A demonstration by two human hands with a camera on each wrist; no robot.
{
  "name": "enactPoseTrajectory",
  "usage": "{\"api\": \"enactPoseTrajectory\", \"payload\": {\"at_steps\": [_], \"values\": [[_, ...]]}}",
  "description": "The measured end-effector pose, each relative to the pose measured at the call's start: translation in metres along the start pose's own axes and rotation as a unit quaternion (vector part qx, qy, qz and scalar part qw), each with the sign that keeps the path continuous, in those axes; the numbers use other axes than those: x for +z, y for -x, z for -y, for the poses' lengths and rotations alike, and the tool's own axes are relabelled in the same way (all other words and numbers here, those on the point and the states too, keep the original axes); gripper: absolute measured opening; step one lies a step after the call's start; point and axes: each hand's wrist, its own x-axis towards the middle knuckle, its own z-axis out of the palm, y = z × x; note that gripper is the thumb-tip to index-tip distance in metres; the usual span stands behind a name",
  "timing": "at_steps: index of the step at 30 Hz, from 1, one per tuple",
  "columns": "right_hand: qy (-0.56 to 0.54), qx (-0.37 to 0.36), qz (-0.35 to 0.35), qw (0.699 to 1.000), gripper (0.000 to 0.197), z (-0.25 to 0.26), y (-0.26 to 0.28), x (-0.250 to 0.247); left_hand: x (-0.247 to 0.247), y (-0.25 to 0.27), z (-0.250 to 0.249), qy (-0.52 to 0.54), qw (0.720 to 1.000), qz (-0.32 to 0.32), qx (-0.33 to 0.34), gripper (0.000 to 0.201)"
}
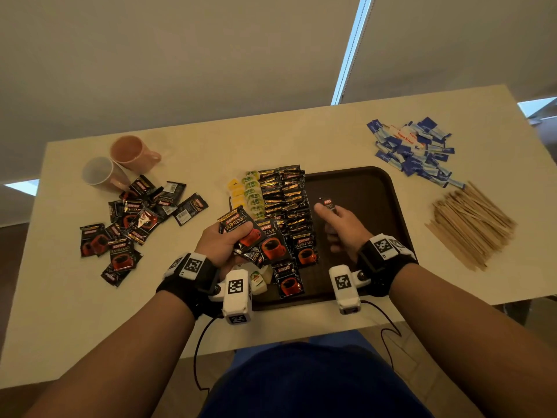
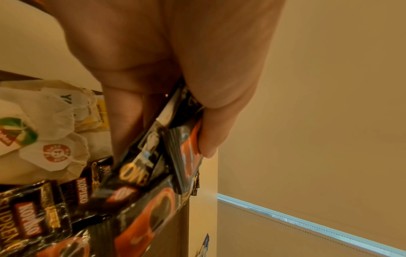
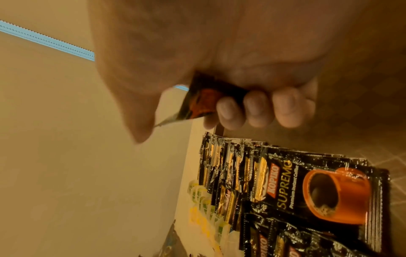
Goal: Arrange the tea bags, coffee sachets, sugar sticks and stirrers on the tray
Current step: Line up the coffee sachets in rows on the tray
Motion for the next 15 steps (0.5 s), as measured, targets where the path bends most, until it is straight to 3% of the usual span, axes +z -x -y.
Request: {"api": "enactPoseTrajectory", "payload": {"at_steps": [2, 7, 9, 12, 15], "values": [[0.087, -0.002, 0.0, 0.996, 0.046, 0.002, 0.0, 0.002, -0.003, -0.002, -0.001, -0.002, 1.0, -0.006, 0.002, 0.031], [0.112, 0.038, 0.022, 0.993, 0.035, 0.0, 0.001, 0.009, -0.007, -0.008, -0.003, 0.014, 1.0, -0.009, 0.002, 0.04], [0.134, 0.002, 0.035, 0.99, 0.024, -0.002, 0.001, 0.011, -0.007, -0.008, -0.004, 0.017, 1.0, -0.007, 0.004, 0.039], [0.201, -0.053, 0.035, 0.978, 0.022, -0.006, 0.001, 0.006, -0.006, -0.008, -0.004, 0.023, 1.0, -0.005, 0.003, 0.038], [0.253, -0.062, 0.046, 0.964, 0.013, -0.015, 0.003, 0.0, -0.008, -0.009, -0.004, 0.022, 1.0, -0.007, 0.001, 0.039]]}}
